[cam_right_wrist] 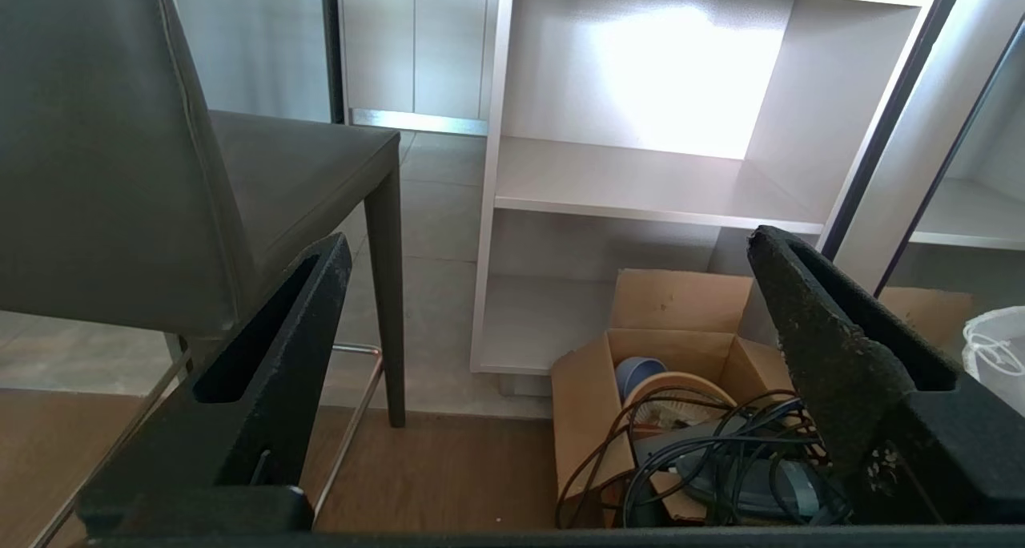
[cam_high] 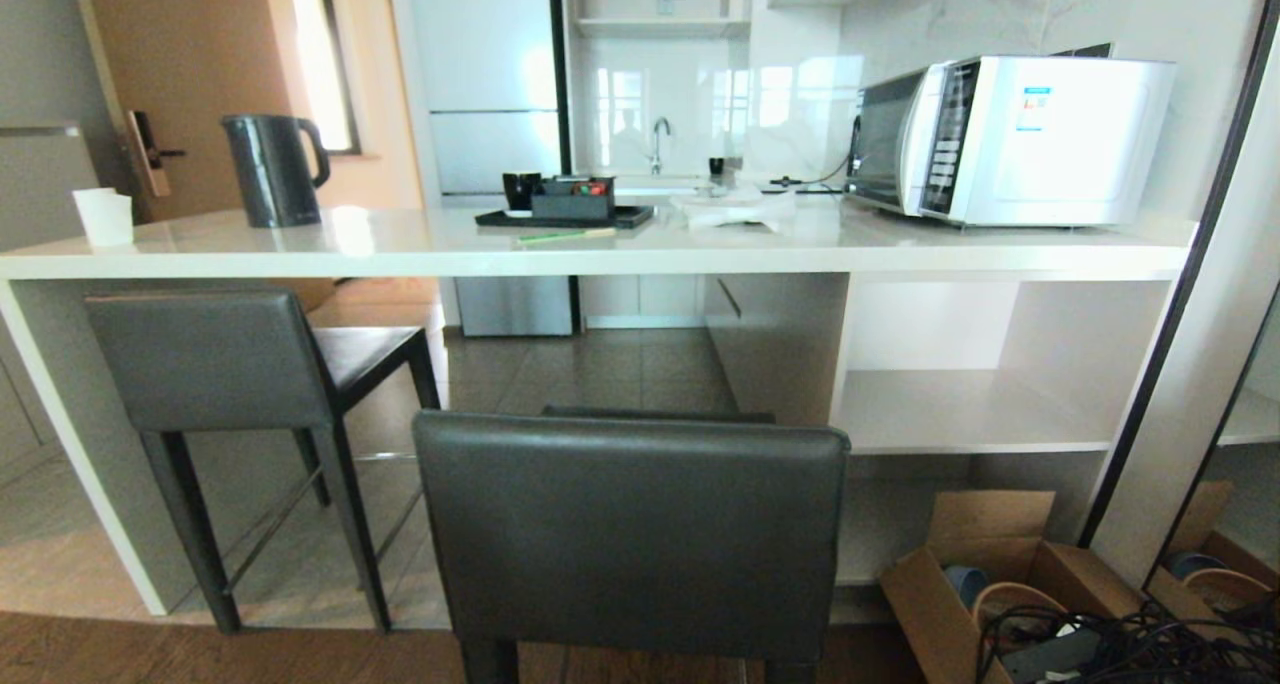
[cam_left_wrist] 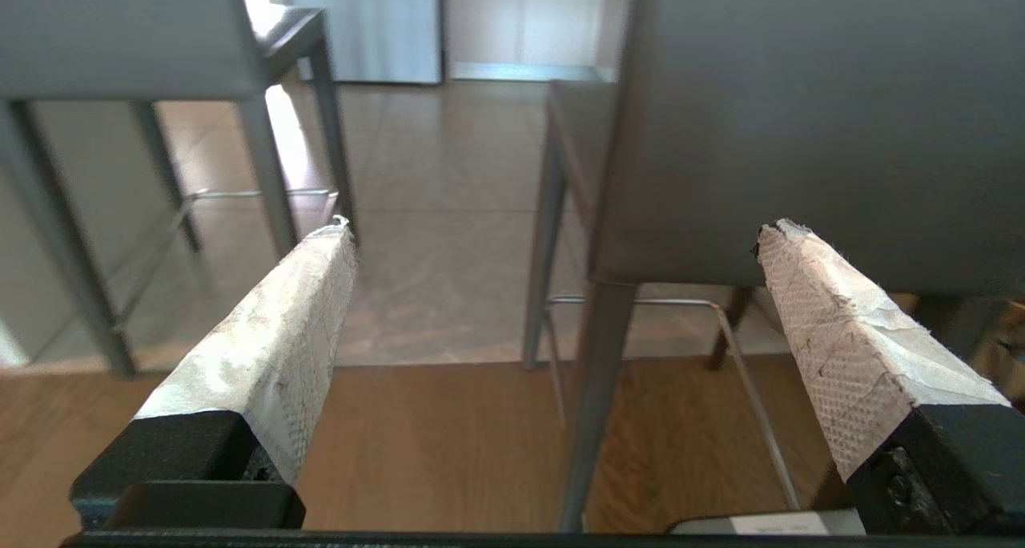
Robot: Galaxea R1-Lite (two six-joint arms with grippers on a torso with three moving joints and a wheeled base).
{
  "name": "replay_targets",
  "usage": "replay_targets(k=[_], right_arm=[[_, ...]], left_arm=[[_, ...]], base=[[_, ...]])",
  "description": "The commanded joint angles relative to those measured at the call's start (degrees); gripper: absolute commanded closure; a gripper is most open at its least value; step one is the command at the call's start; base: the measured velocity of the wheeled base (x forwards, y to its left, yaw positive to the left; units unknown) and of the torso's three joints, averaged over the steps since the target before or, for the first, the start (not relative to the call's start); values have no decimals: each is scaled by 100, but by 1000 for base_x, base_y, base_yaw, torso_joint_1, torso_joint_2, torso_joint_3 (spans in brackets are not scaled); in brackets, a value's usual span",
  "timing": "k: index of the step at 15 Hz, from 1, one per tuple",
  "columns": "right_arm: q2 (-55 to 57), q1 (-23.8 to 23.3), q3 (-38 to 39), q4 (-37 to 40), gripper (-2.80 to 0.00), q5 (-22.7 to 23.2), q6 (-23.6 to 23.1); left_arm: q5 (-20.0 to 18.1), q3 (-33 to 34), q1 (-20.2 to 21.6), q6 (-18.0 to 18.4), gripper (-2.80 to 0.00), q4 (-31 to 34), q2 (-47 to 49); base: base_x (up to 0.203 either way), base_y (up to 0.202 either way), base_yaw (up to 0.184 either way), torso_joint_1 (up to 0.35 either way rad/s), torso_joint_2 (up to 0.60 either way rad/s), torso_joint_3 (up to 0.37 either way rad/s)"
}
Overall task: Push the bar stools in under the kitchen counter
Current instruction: Pull the gray chair out from under the dining table
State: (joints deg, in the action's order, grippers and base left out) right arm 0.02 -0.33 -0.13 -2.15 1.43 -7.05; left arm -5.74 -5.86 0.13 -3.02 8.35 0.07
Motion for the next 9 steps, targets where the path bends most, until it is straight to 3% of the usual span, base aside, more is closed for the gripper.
replay_targets(k=[1,5,6,7,8,9], right_arm=[[-2,-2,13,-5,-280,7,-7],[-2,-2,13,-5,-280,0,37],[-2,-2,13,-5,-280,-10,62],[-2,-2,13,-5,-280,-11,72],[-2,-2,13,-5,0,-20,90],[-2,-2,13,4,0,-20,98]], left_arm=[[64,-11,4,-5,-280,0,6],[251,-16,4,171,-280,0,4],[472,65,-1,162,-280,1,3],[624,85,-4,78,0,8,2],[636,85,-5,65,0,9,1],[636,85,-5,47,0,9,1]], base=[[0,0,0,0,0,0],[0,0,0,0,0,0],[0,0,0,0,0,0],[0,0,0,0,0,0],[0,0,0,0,0,0],[0,0,0,0,0,0]])
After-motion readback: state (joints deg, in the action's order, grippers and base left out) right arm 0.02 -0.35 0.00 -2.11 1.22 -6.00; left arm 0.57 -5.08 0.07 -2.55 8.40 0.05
